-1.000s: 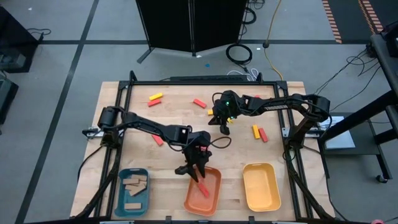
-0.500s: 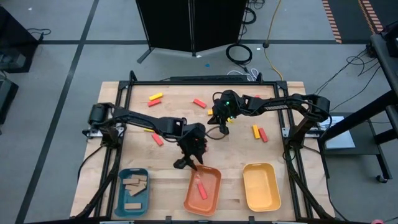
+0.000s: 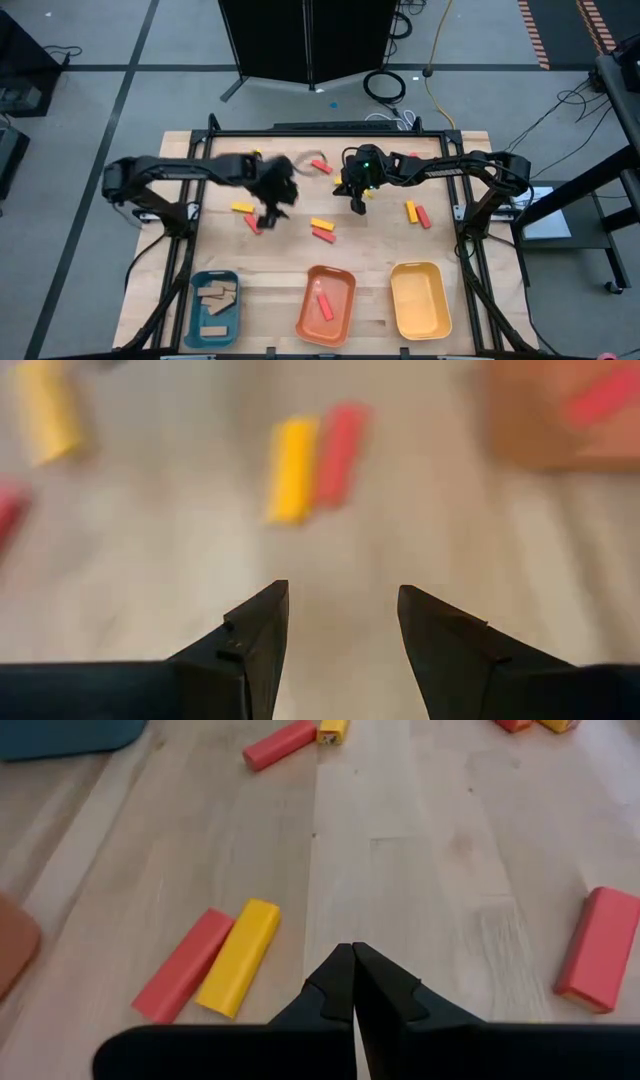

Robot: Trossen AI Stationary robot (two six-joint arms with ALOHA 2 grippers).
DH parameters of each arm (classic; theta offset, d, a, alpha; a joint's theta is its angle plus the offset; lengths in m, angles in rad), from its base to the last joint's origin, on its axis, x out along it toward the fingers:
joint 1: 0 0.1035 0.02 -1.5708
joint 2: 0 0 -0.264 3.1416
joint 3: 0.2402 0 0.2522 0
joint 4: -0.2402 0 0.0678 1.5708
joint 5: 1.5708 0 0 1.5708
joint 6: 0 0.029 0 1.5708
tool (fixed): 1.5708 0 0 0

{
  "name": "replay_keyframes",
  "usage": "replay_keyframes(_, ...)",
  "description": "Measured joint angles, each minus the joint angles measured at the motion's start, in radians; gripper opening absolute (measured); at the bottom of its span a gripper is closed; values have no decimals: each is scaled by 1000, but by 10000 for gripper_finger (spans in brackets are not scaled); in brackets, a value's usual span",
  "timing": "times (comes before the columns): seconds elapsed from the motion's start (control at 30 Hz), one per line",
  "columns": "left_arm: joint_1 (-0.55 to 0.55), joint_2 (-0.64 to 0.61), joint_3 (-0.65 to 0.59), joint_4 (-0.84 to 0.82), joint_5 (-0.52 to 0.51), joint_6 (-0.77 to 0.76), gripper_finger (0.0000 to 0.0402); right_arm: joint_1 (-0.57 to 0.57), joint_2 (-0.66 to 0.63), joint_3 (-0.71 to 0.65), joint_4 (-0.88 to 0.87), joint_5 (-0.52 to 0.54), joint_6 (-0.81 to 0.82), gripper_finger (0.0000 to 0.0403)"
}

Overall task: Sort blocks
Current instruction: Put the bottom left orange block into the orange bin

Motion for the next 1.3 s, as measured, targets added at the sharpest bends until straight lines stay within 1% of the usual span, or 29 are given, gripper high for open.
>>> replay_keyframes(0.07, 93, -37, -42, -2, -77, 6, 185, 0, 0, 0, 9, 0, 0, 0)
replay_keyframes(0.13, 188, -49, -63, -2, -192, 7, 185, 0, 0, 0, 18, 0, 0, 0)
replay_keyframes(0.17, 236, -49, -64, -16, -233, 6, 185, 0, 0, 0, 27, 0, 0, 0)
replay_keyframes(0.2, 285, -46, -64, -25, -249, 4, 185, 0, 0, 0, 36, 0, 0, 0)
replay_keyframes(0.27, 375, -25, -62, -44, -251, -3, 185, 0, 0, 0, 42, 0, -2, 0)
replay_keyframes(0.37, 480, 25, -61, -101, -219, -29, 185, 0, 0, 0, 41, 0, -8, 0)
replay_keyframes(0.47, 514, 70, -62, -190, -180, 10, 185, 0, 0, 0, 30, 0, -8, 0)
replay_keyframes(0.5, 504, 77, -62, -220, -159, 31, 185, 0, 0, 0, 23, 0, -8, 0)
replay_keyframes(0.57, 466, 78, -63, -228, -131, 49, 185, 0, 0, 0, 17, 0, -9, 0)
replay_keyframes(0.7, 352, 53, -62, -224, -129, 49, 185, 0, 0, 0, 17, 0, -18, 0)
replay_keyframes(0.8, 244, 49, -61, -225, -135, 52, 185, 0, 0, 0, 16, 0, -22, 0)
replay_keyframes(1.0, 19, 49, -61, -238, -200, 102, 185, 0, 0, 0, 16, -2, -33, 0)
replay_keyframes(1.07, -45, 49, -61, -236, -241, 103, 185, 0, 0, 0, 17, -2, -56, 0)
replay_keyframes(1.13, -98, 49, -61, -241, -302, 94, 185, 0, 0, 0, 21, -3, -76, 0)
replay_keyframes(1.2, -140, 49, -61, -251, -341, 81, 185, 0, 0, 0, 33, -3, -80, 0)
replay_keyframes(1.3, -184, 55, -61, -280, -347, 79, 185, 0, 0, 0, 29, -3, -74, 0)
